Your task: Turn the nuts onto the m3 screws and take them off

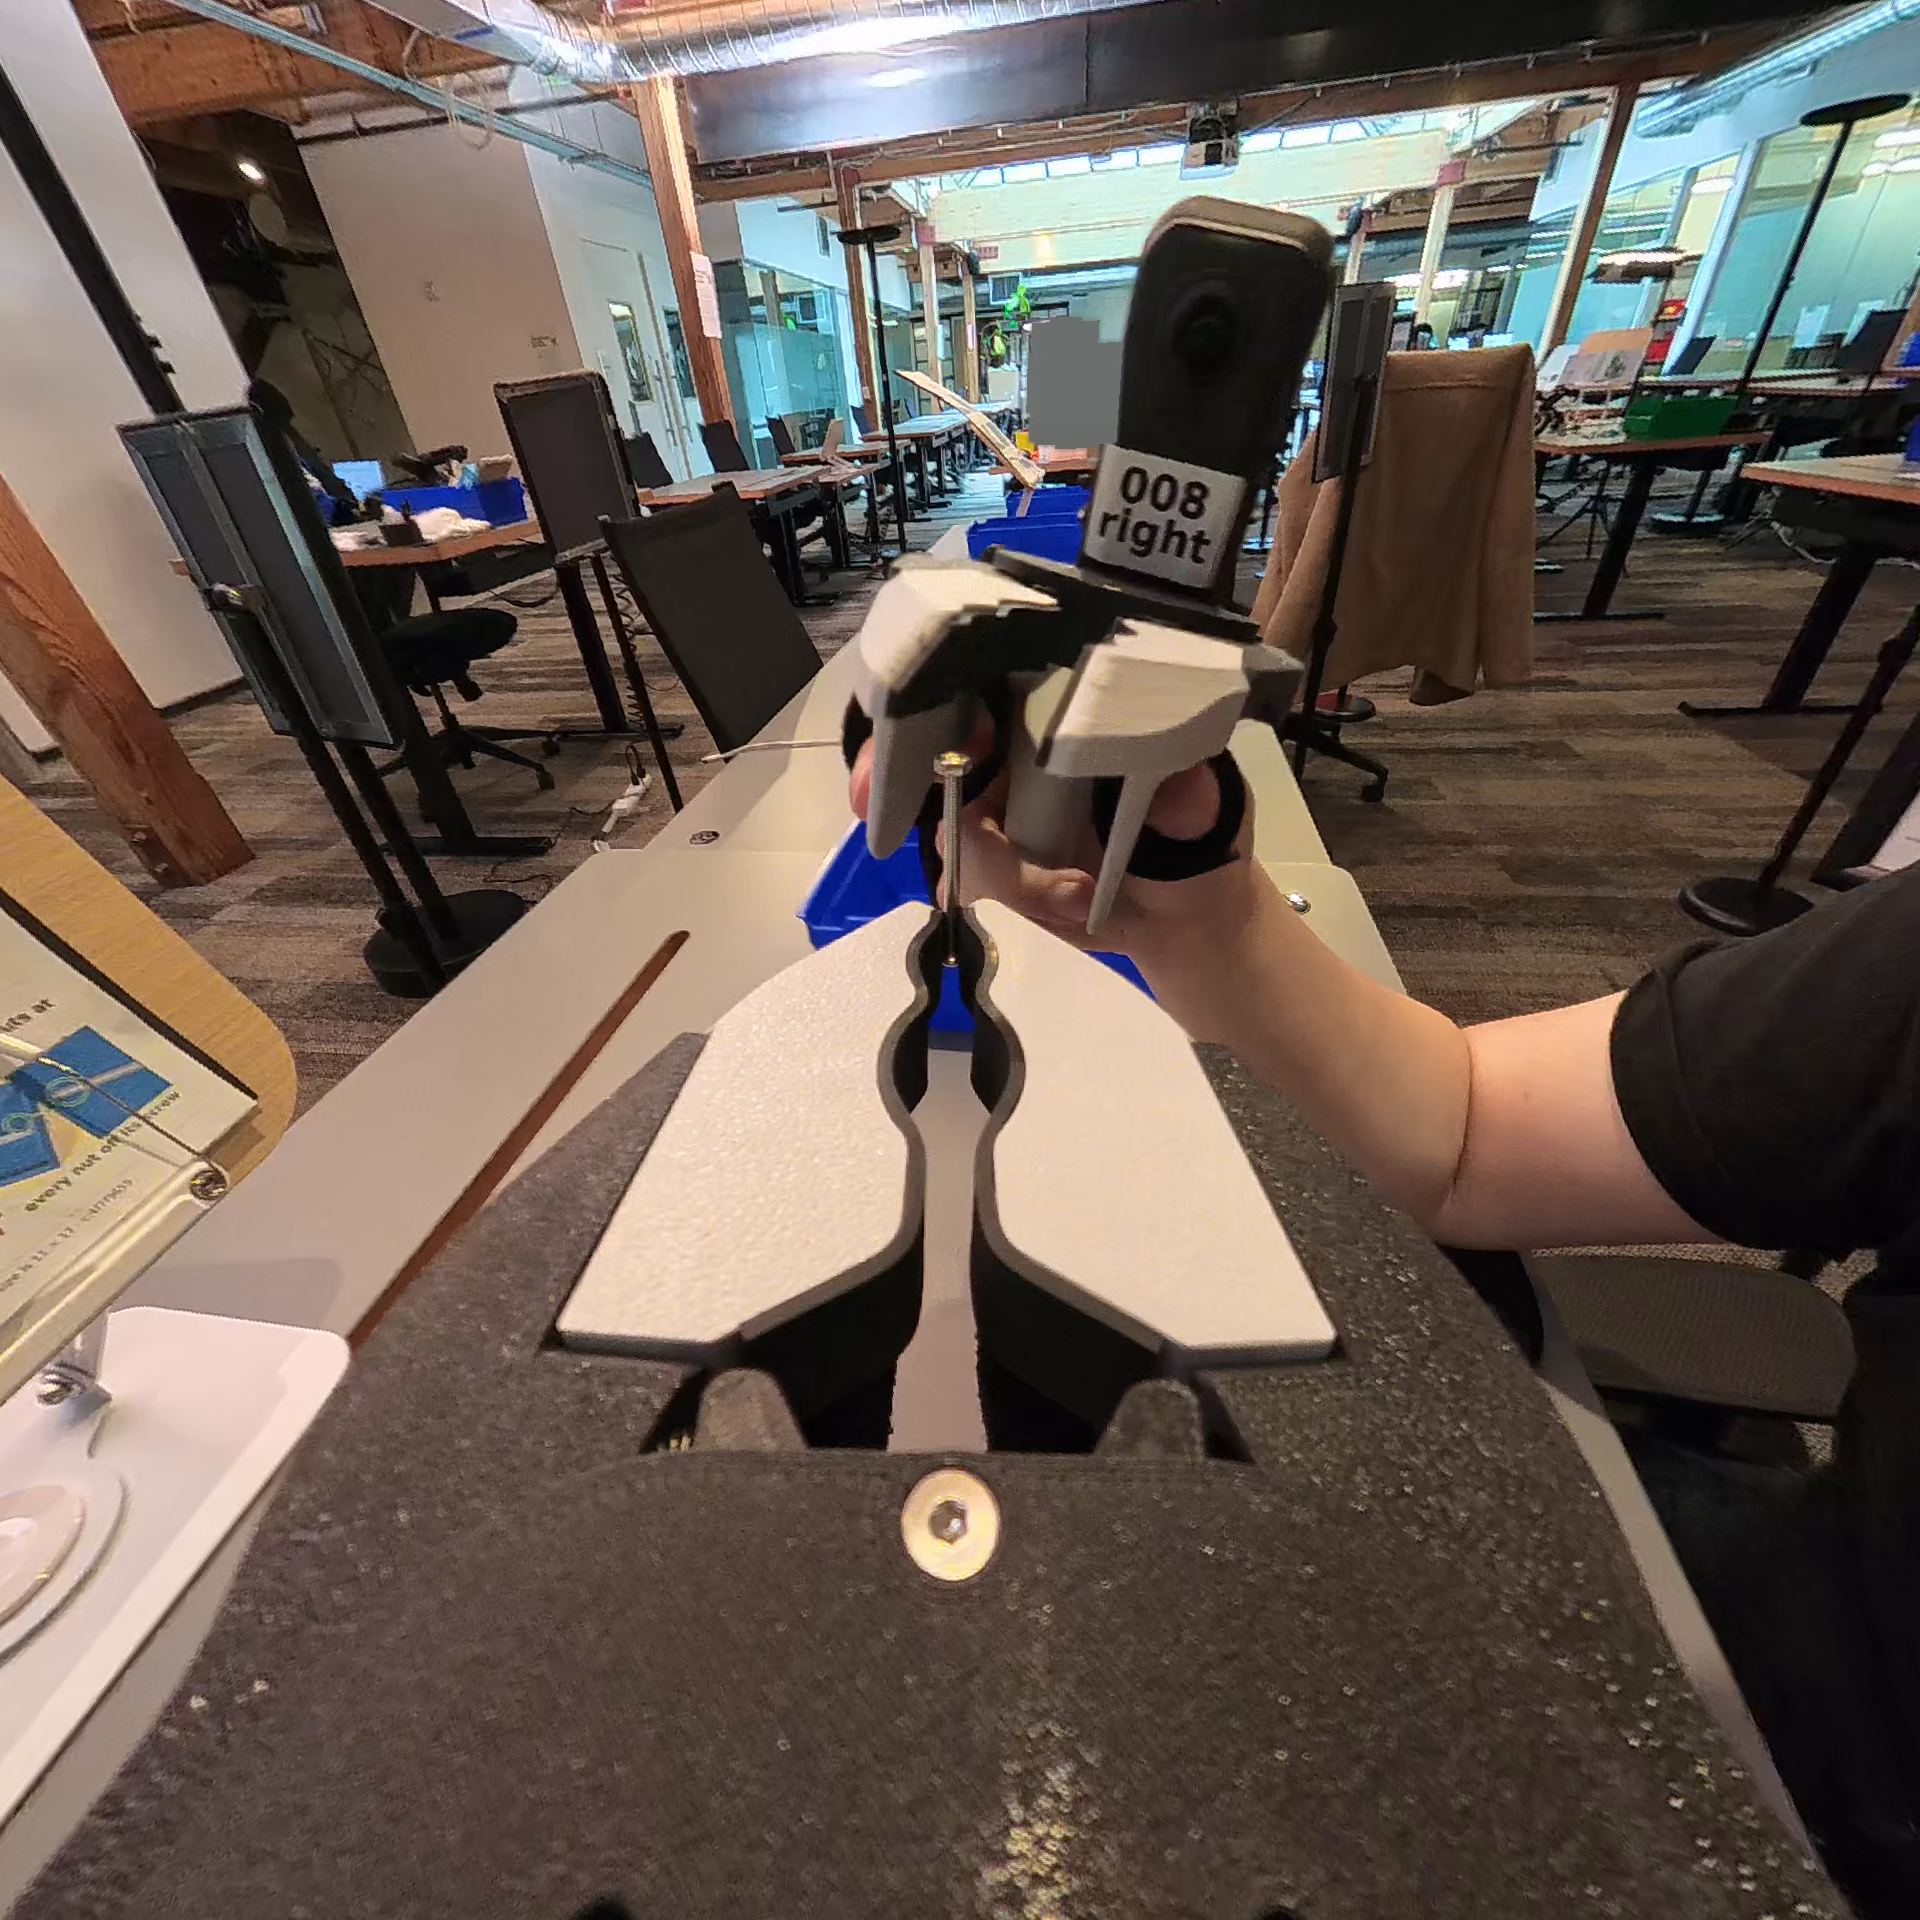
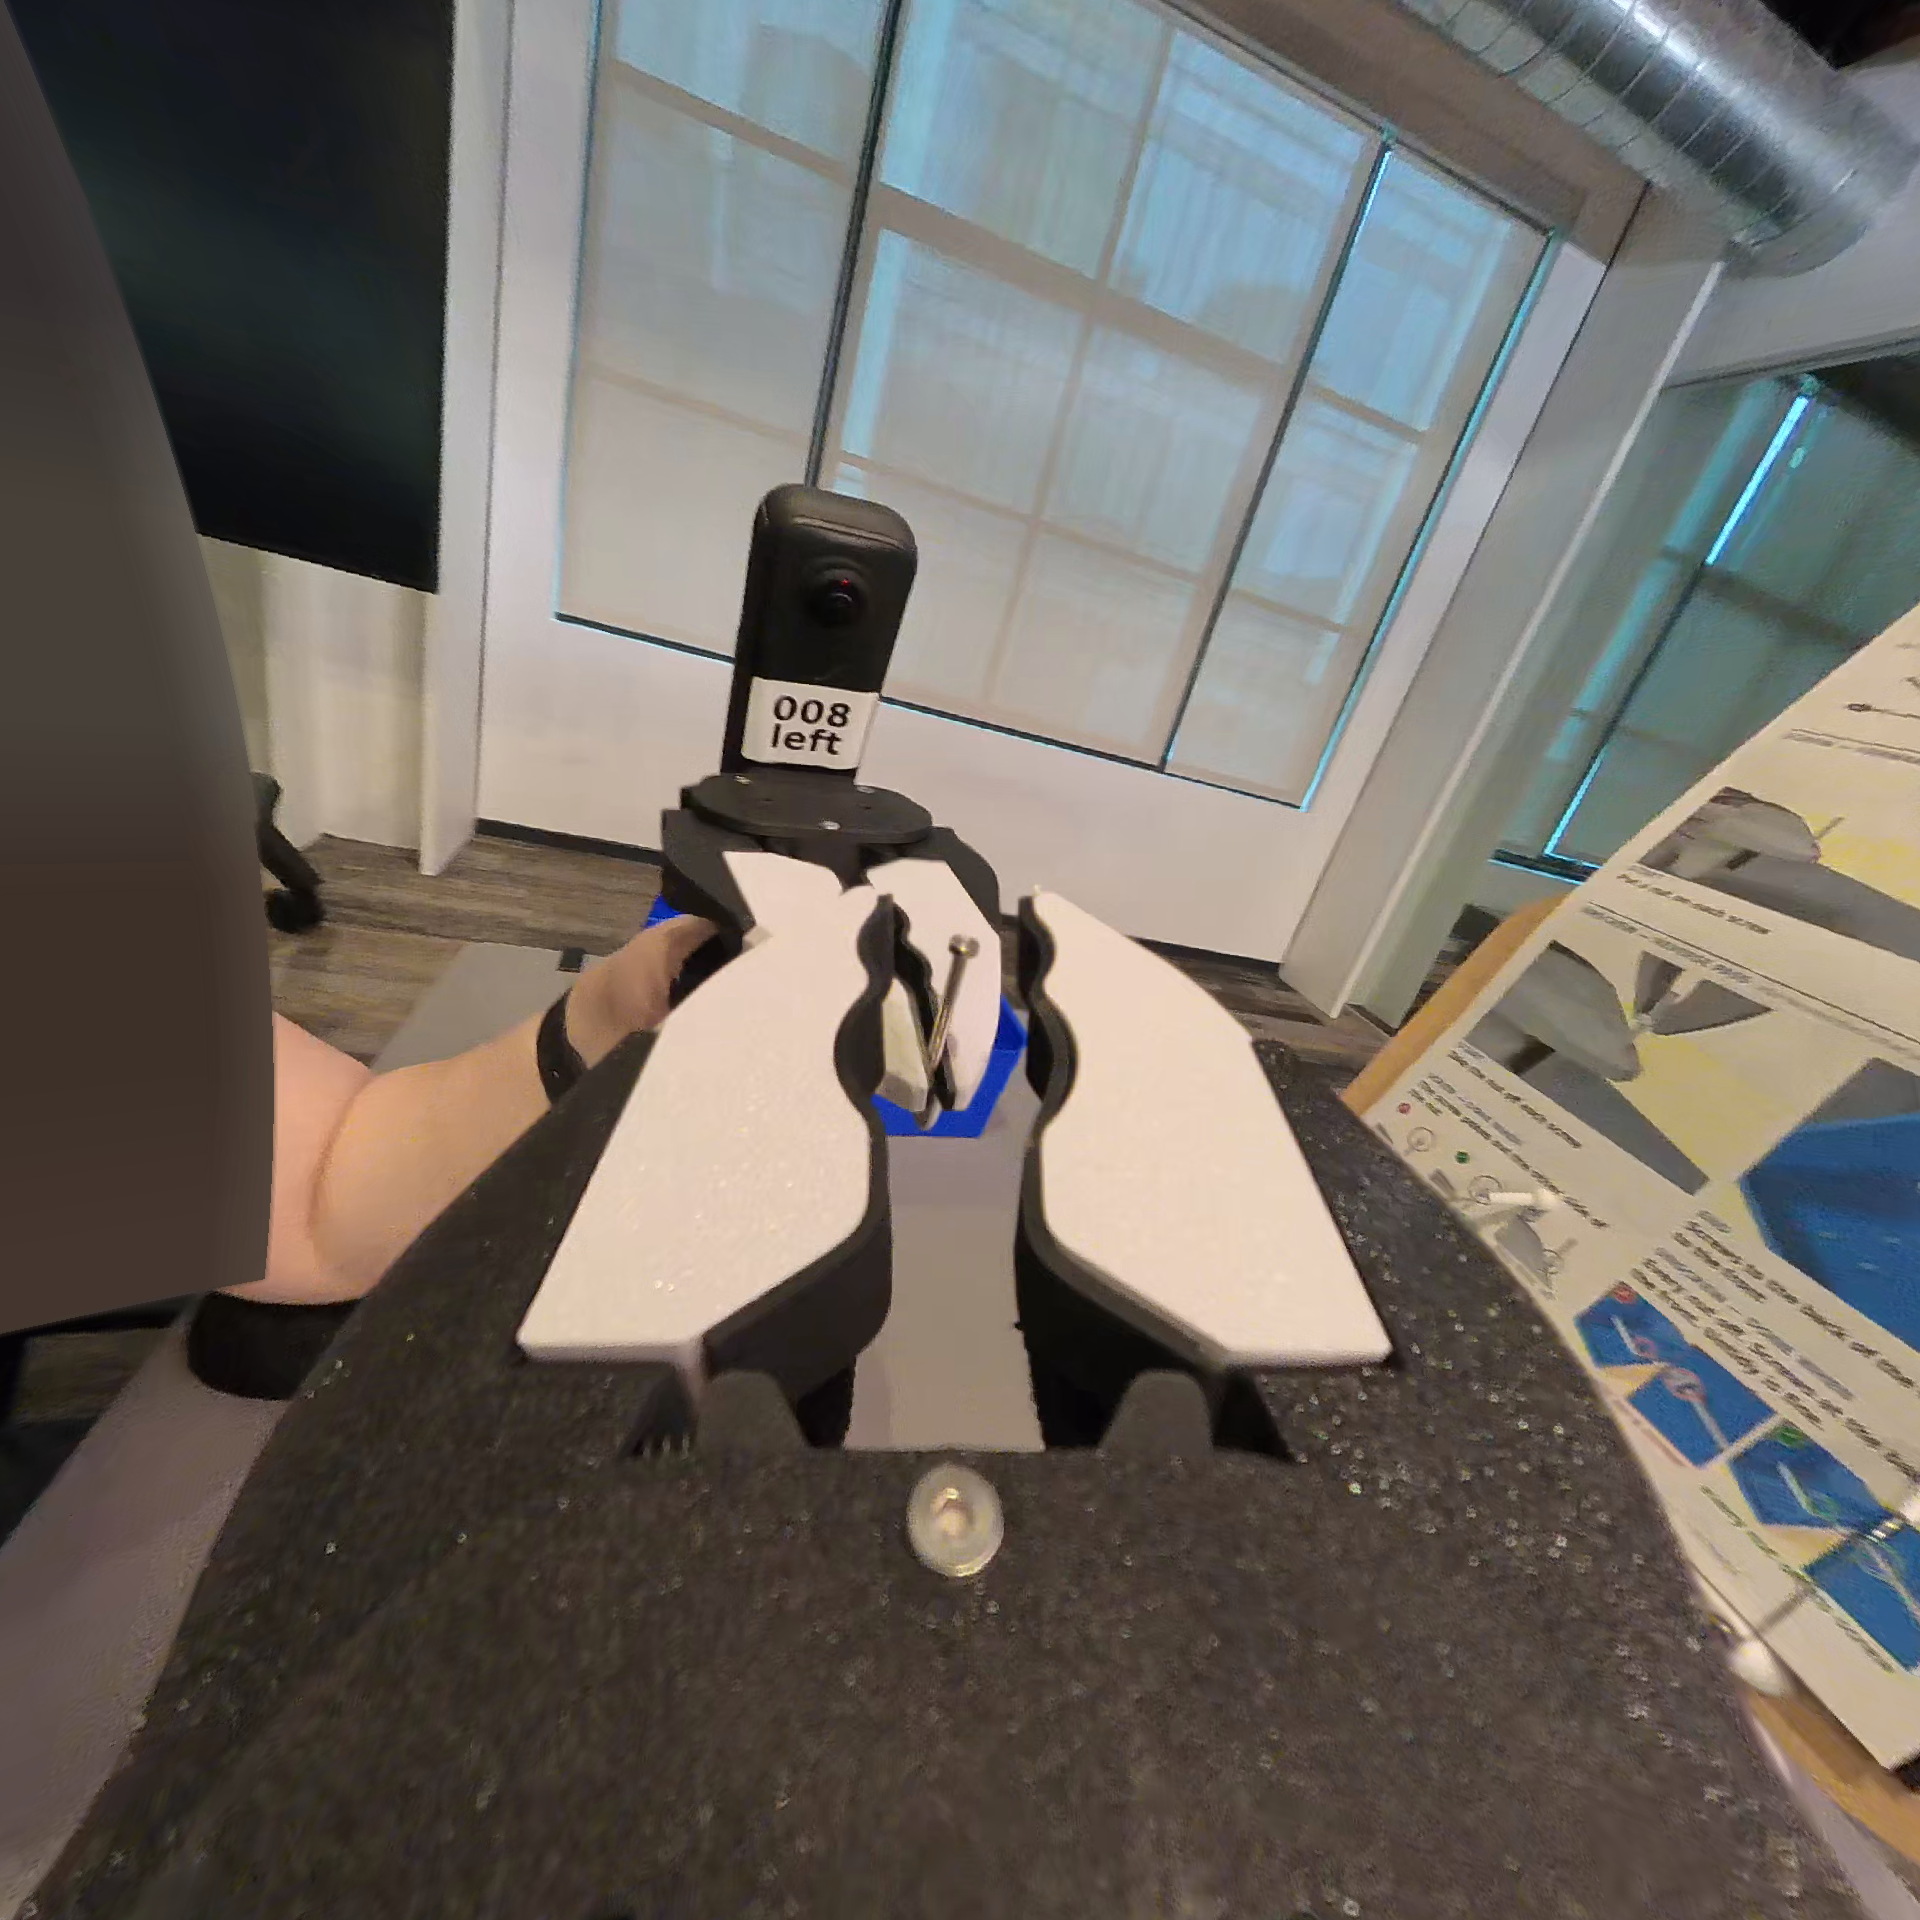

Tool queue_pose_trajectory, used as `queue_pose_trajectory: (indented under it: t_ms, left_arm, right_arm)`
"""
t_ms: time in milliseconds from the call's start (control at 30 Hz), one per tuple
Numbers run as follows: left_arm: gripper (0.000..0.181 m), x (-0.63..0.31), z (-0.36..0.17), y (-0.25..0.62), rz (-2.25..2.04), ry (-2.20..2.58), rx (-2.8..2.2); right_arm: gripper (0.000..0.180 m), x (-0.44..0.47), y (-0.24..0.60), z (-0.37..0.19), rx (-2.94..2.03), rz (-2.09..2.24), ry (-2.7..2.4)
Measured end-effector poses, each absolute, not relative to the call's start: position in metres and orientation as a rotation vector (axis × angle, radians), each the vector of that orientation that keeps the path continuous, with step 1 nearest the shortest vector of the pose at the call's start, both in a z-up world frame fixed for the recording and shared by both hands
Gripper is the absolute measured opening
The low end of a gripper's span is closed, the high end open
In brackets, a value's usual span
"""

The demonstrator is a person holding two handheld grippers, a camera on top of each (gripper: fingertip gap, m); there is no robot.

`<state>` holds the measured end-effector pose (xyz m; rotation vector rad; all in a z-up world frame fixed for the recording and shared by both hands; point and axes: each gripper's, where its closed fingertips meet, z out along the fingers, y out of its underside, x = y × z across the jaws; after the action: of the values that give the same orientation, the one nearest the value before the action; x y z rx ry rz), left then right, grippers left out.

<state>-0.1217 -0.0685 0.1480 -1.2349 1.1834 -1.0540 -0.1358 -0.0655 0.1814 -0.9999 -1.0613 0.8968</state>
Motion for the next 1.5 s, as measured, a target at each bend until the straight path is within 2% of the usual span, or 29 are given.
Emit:
queue_pose_trajectory:
  t_ms: [1033,1500]
  left_arm:
    - [0.002,-0.121,0.148,-0.072,-1.076,1.199,-1.235]
    - [0.002,-0.119,0.146,-0.073,-1.076,1.212,-1.241]
  right_arm:
    - [0.013,-0.123,-0.07,0.185,-0.982,1.167,-1.039]
    - [0.014,-0.133,-0.068,0.176,-1.021,1.147,-1.072]
